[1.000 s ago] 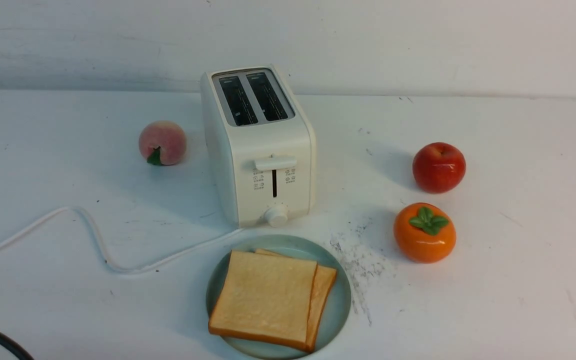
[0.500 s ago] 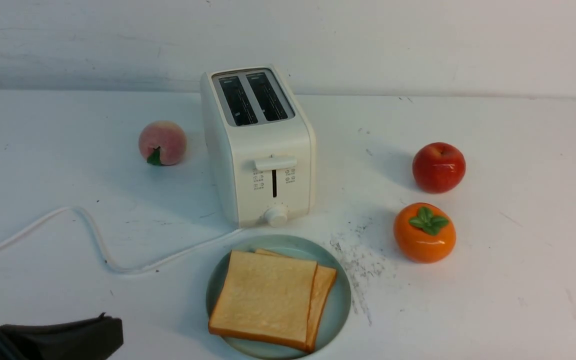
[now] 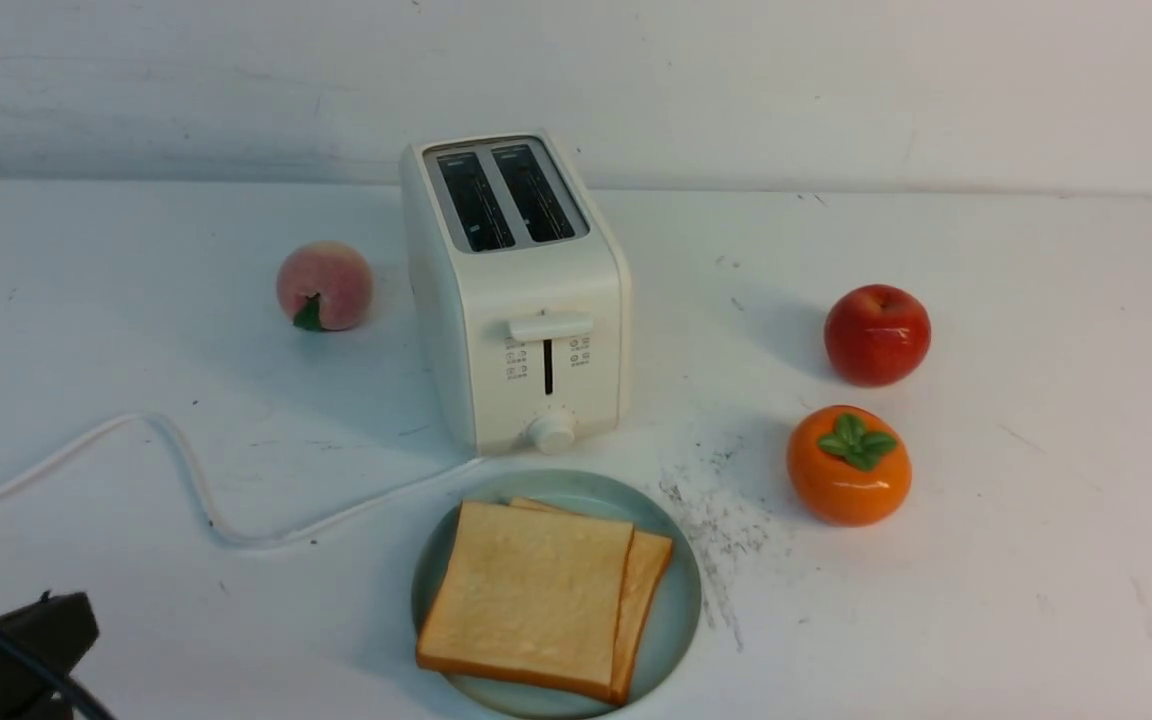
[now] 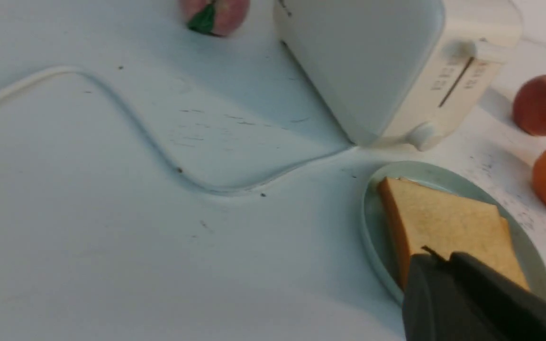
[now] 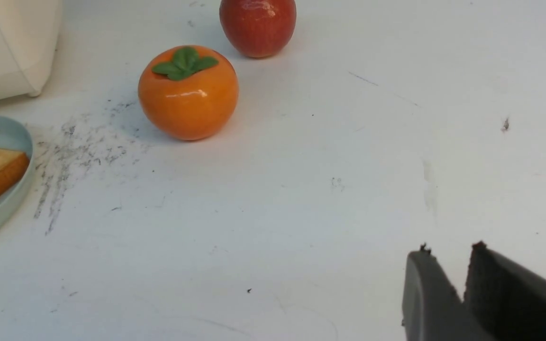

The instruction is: Take toasted bread from bread machine on white table place on plate.

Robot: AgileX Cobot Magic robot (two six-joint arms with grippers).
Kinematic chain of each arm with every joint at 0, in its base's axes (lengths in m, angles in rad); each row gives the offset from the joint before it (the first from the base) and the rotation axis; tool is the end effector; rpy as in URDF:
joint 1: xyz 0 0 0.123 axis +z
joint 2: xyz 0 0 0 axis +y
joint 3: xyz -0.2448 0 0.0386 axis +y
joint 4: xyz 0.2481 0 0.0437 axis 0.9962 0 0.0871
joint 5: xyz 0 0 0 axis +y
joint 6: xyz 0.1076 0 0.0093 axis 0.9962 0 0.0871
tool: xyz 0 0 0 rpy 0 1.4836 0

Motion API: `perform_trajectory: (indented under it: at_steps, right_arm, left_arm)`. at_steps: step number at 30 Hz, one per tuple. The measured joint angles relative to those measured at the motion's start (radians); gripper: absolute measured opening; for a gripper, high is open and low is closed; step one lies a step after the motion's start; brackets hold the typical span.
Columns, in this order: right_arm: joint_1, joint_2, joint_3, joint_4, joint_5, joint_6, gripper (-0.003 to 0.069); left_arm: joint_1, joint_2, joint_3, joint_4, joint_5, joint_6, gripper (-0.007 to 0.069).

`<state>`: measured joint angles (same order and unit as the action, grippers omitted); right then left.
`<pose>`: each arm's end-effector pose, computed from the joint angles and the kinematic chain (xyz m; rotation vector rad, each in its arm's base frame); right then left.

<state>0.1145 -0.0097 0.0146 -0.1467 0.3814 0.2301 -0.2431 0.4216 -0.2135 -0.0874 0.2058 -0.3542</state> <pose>0.1063 0.0063 0.1702 0.0183 1.8667 0.0932 0.1417 -0.0371 0.2152 -0.1768 1.9175 -0.4789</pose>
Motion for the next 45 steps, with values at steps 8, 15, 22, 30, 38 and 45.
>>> perform_trajectory:
  at_steps: [8,15,22,30,38,45]
  right_arm:
    - [0.000,0.000,0.000,-0.001,0.000,0.000,0.0147]
    - [0.000,0.000,0.000,-0.001,0.000,0.000,0.0149]
    - [0.000,0.000,0.000,-0.001,0.000,0.000,0.0153]
    - [0.000,0.000,0.000,-0.001,0.000,0.000,0.0161]
    - [0.000,0.000,0.000,-0.001,0.000,0.000,0.0174]
    - [0.000,0.000,0.000,-0.001,0.000,0.000,0.0183]
  left_arm:
    - [0.114,-0.225,0.189,0.025,-0.053,0.000,0.0032]
    - [0.171,-0.417,0.242,0.053,0.119,0.000,0.0038]
    - [0.171,-0.432,0.243,0.054,0.174,0.000,0.0039]
    - [0.171,-0.432,0.244,0.053,0.175,0.000,0.0052]
    - [0.171,-0.432,0.245,0.053,0.177,0.000,0.0057]
    - [0.171,-0.432,0.245,0.053,0.177,0.000,0.0061]
